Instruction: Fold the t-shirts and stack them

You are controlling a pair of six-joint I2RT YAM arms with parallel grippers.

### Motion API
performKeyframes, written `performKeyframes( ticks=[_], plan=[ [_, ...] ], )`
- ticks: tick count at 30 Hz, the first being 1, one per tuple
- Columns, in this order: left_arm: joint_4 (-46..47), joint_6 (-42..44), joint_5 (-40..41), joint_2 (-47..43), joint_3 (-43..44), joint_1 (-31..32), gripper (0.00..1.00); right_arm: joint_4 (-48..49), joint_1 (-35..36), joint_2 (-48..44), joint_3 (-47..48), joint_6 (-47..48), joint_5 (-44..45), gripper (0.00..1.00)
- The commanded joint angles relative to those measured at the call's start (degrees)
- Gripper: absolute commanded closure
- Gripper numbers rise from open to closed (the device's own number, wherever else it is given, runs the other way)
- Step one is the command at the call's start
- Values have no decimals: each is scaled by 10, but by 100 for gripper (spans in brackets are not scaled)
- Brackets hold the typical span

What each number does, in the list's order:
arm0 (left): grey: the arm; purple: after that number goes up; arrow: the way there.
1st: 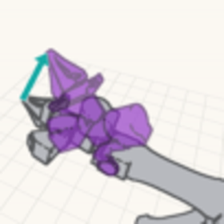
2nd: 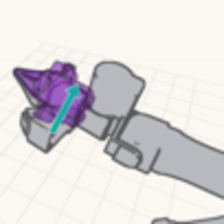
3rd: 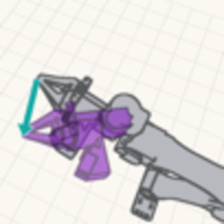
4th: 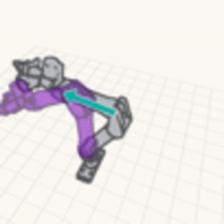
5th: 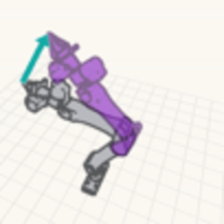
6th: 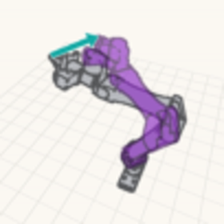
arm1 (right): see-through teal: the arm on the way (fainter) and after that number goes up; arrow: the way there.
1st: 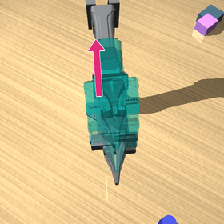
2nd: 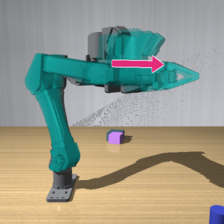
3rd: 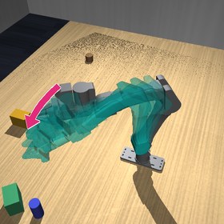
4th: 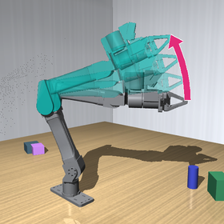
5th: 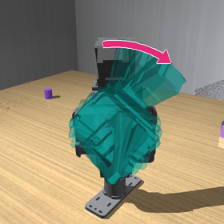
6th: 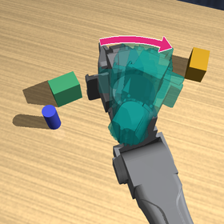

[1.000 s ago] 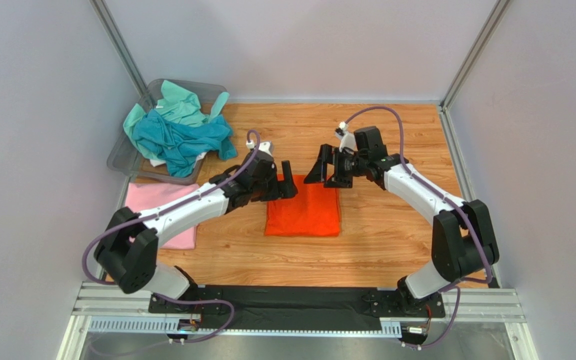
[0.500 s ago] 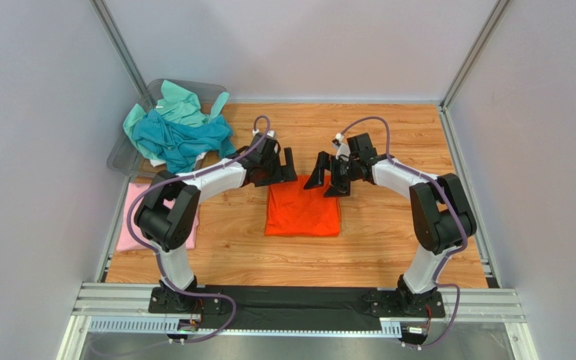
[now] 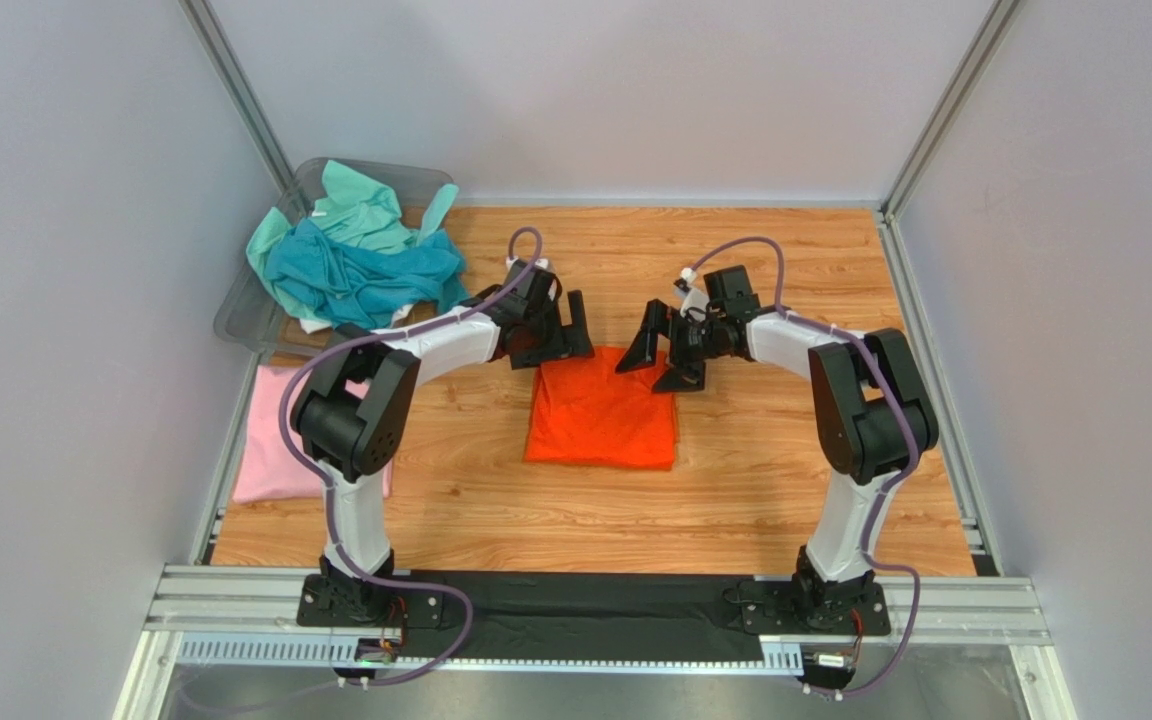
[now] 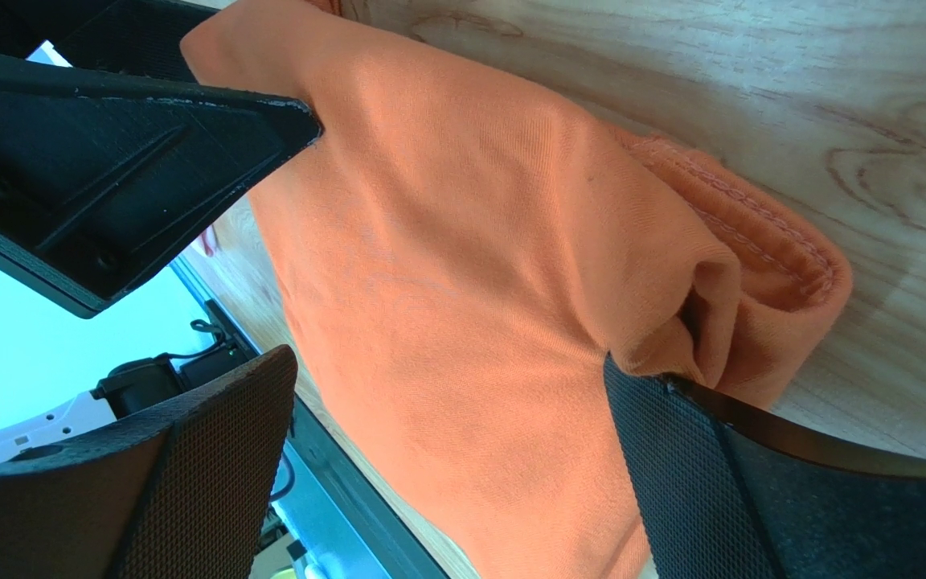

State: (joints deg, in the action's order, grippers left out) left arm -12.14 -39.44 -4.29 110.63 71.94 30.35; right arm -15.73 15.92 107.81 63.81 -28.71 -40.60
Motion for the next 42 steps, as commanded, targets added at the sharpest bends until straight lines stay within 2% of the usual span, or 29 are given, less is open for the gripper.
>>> performKeyframes(
  ticks=[1, 4, 10, 13, 14, 17, 21, 25, 31, 38, 42],
  plan=[
    [-17, 6, 5, -1, 0, -2, 1, 7, -3, 9, 13, 8, 13, 0],
    [-40, 14, 31, -32, 2, -2, 1, -13, -3, -15, 27, 19, 15, 0],
    [-85, 41, 117, -209, -29, -2, 0, -95, -1, -164, 40, 40, 69, 0],
    [-113, 46, 166, -302, -76, -2, 0, -148, 19, -255, 23, 52, 170, 0],
    [-118, 46, 177, -326, -91, -2, 0, -176, 27, -277, 18, 55, 229, 0],
    [-140, 47, 179, -425, -147, -2, 0, -199, 48, -359, -10, 48, 308, 0],
    [-182, 33, 174, -544, -223, -2, 0, -182, 48, -463, -68, 23, 338, 0],
    [-195, 3, 172, -673, -282, -2, 0, -124, 47, -504, -151, -18, 361, 0],
    [-214, -46, 197, -777, -362, -2, 0, -98, 46, -461, -173, -25, 321, 0],
    [-210, -43, 202, -789, -397, -2, 0, -56, 50, -347, -171, -39, 280, 2],
    [-207, -42, 212, -785, -395, -2, 0, -55, 79, -267, -132, -30, 300, 5]
  ],
)
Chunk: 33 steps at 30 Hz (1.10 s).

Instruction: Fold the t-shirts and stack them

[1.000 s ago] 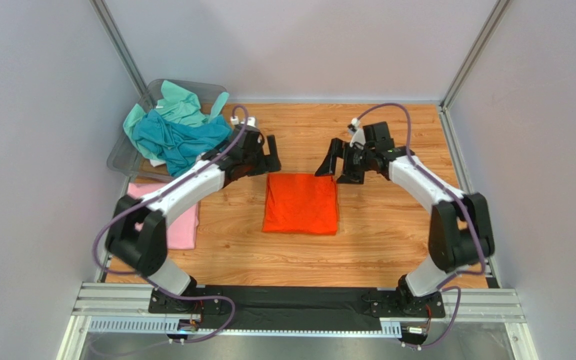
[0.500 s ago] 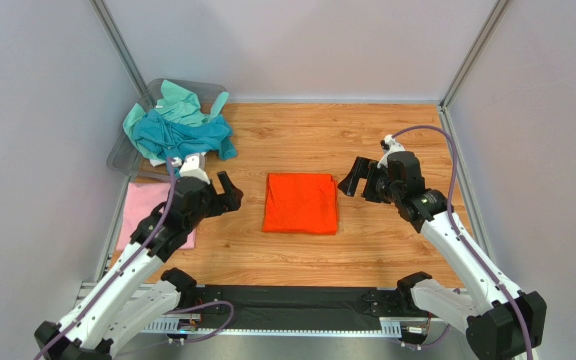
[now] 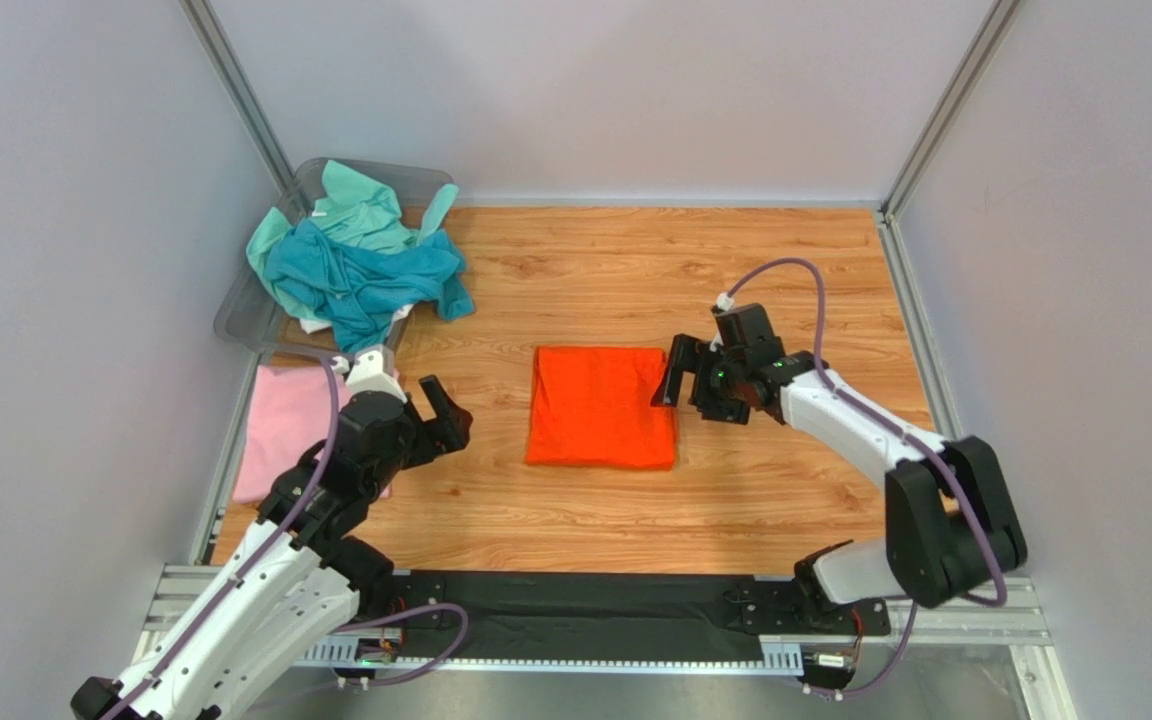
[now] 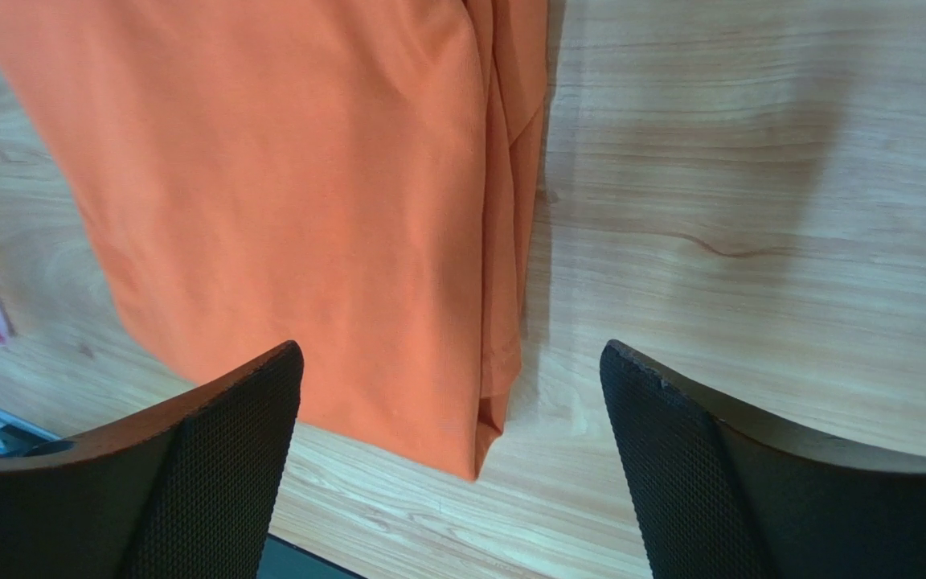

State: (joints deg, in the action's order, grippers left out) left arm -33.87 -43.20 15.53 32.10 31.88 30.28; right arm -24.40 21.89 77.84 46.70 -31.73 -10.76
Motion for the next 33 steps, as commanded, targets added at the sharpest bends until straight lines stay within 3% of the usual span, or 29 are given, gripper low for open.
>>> performKeyframes(
  ticks=[1, 8, 9, 16, 28, 31, 33],
  plan=[
    [11, -5, 15, 0, 5, -1, 0, 30, 28, 64, 58, 2, 8, 7],
    [13, -7, 16, -7, -4, -1, 0, 19, 56, 173, 114, 0, 40, 26],
    [13, -9, 16, -7, -6, -1, 0, 16, 60, 188, 118, -2, 49, 32],
    [18, -3, 13, -3, -9, -1, 0, -3, 64, 204, 116, -5, 104, 35],
    [17, -1, 13, 12, 0, -1, 0, -6, 64, 209, 114, 18, 102, 36],
    [13, -3, 16, 13, 2, -1, 0, 3, 67, 227, 113, 14, 88, 42],
    [12, -14, 21, 15, 0, -1, 0, 5, 74, 235, 116, 19, 85, 51]
  ],
)
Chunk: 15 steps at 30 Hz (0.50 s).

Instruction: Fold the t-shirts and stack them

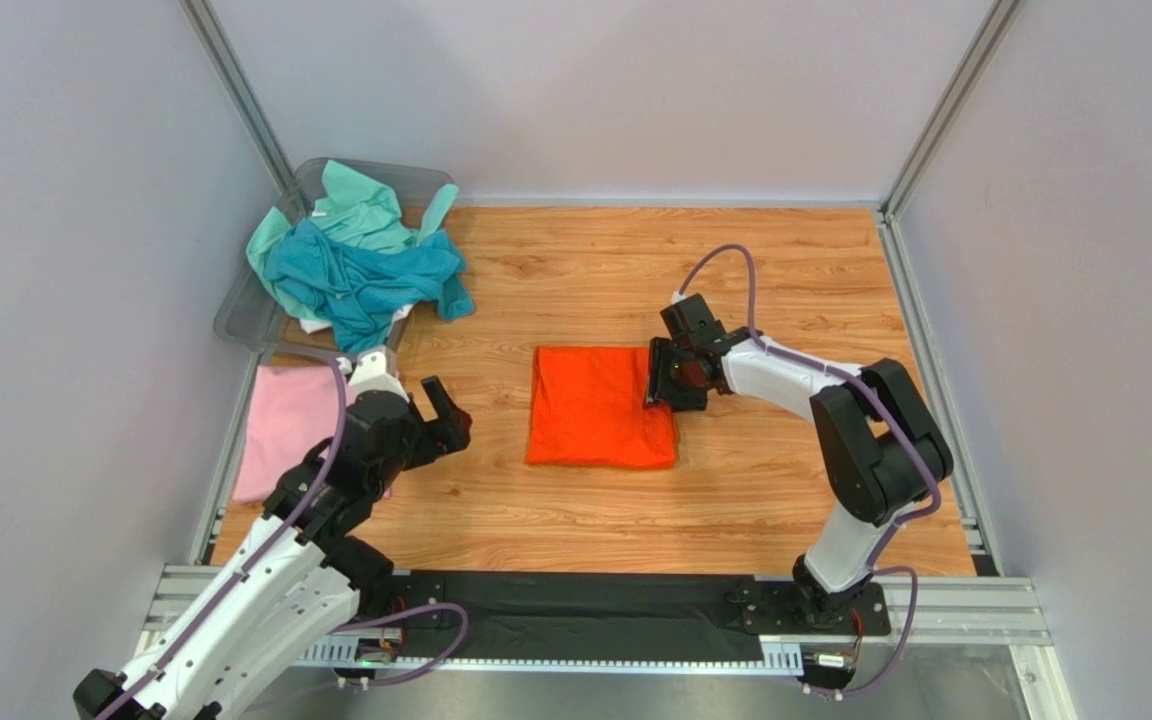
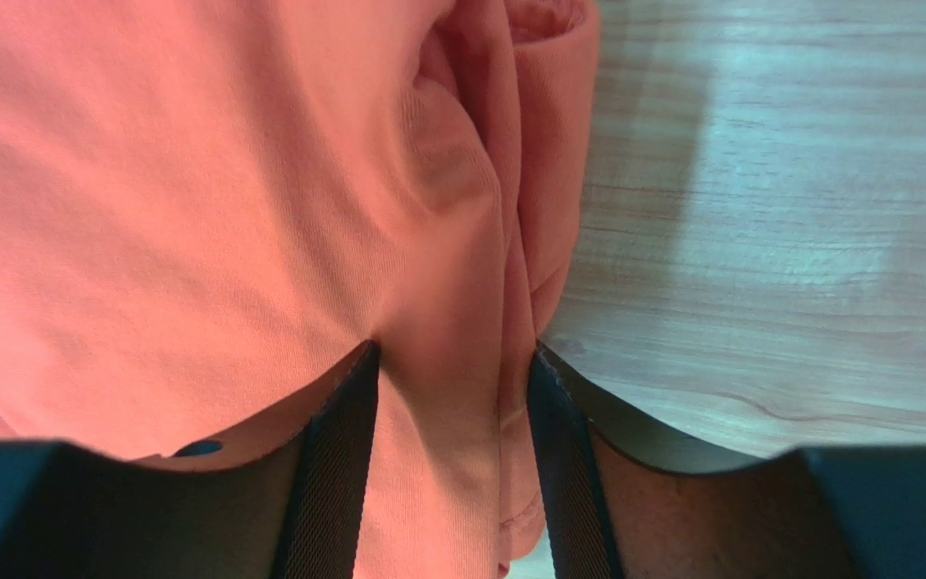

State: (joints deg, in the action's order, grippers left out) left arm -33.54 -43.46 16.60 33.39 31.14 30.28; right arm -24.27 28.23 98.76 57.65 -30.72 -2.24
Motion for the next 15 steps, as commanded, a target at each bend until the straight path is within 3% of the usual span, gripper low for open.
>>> performKeyframes(
  ticks=[1, 4, 8, 15],
  plan=[
    [13, -14, 15, 4, 2, -1, 0, 0, 12, 28, 9, 11, 1, 51],
    [34, -7, -2, 38, 0, -1, 0, -4, 20, 28, 11, 12, 3, 45],
    [97, 17, -72, 129, 16, -1, 0, -7, 21, 24, 11, 15, 6, 45],
    [226, 45, -191, 378, 88, -1, 0, -4, 24, 27, 16, 26, -1, 46]
  ],
)
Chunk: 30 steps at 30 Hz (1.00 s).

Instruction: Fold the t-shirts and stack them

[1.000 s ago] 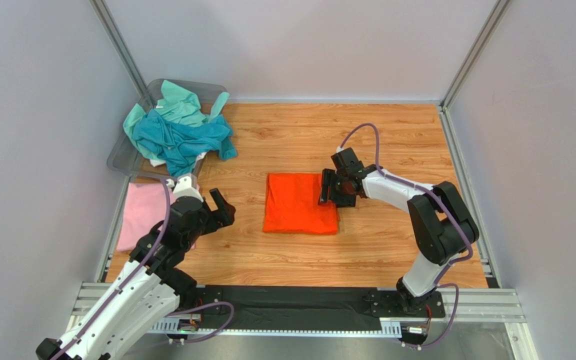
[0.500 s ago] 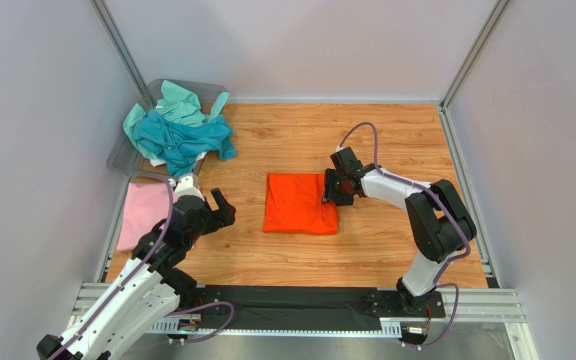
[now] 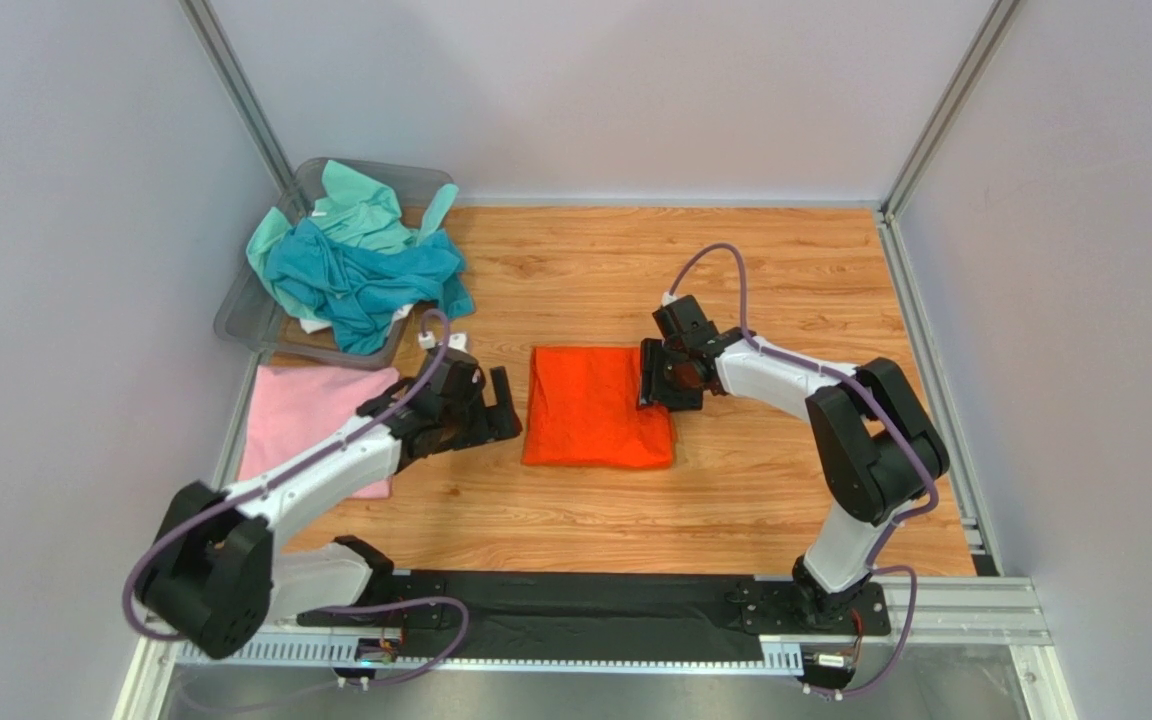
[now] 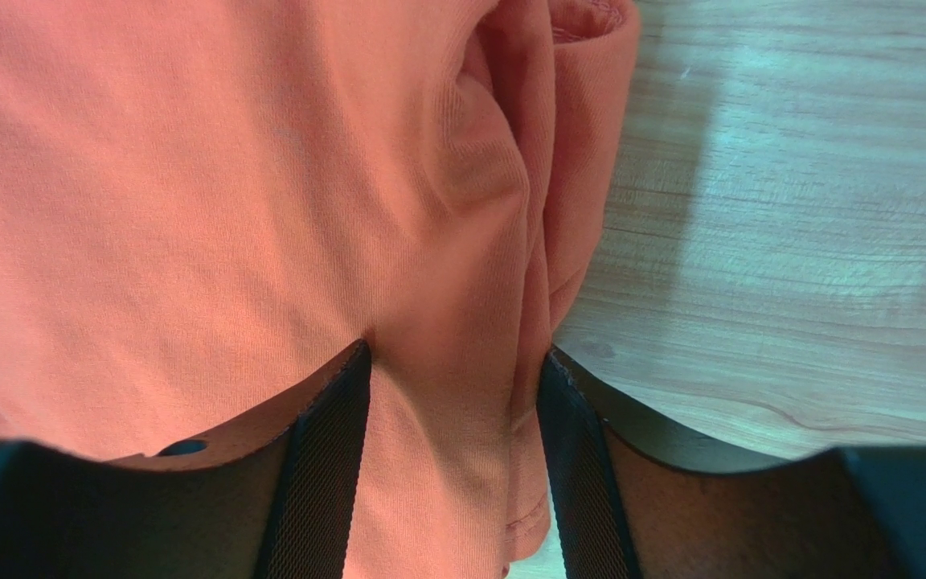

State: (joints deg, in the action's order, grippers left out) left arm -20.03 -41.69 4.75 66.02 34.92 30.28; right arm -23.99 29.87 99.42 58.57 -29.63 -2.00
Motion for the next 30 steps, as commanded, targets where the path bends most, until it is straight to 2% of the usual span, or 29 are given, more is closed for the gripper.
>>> performKeyframes(
  ticks=[1, 4, 7, 11, 14, 18, 21, 23, 24, 26, 30],
  plan=[
    [104, 31, -81, 69, 54, -1, 0, -7, 8, 21, 8, 16, -5, 47],
    [145, 33, -116, 125, 73, -1, 0, -5, 9, 28, 15, 20, -8, 47],
    [174, 29, -112, 164, 82, -1, 0, -3, 11, 36, 18, 21, -16, 48],
    [149, 45, -92, 234, 119, -2, 0, 0, 12, 41, 18, 23, -23, 48],
    [133, 48, -86, 269, 141, -2, 5, 2, 12, 39, 16, 26, -24, 48],
    [77, 38, -65, 293, 174, -2, 17, 3, 12, 37, 16, 26, -27, 48],
    [70, 37, -68, 311, 181, -1, 25, 5, 12, 40, 17, 27, -34, 48],
    [58, 36, -70, 324, 186, -1, 34, 5, 12, 40, 17, 27, -36, 49],
    [52, 35, -73, 329, 188, -1, 42, 7, 12, 40, 17, 27, -38, 49],
    [54, 33, -87, 335, 183, 0, 50, 9, 13, 39, 17, 27, -41, 49],
    [51, 28, -95, 348, 183, 10, 78, 17, 12, 38, 15, 27, -54, 49]
  ],
)
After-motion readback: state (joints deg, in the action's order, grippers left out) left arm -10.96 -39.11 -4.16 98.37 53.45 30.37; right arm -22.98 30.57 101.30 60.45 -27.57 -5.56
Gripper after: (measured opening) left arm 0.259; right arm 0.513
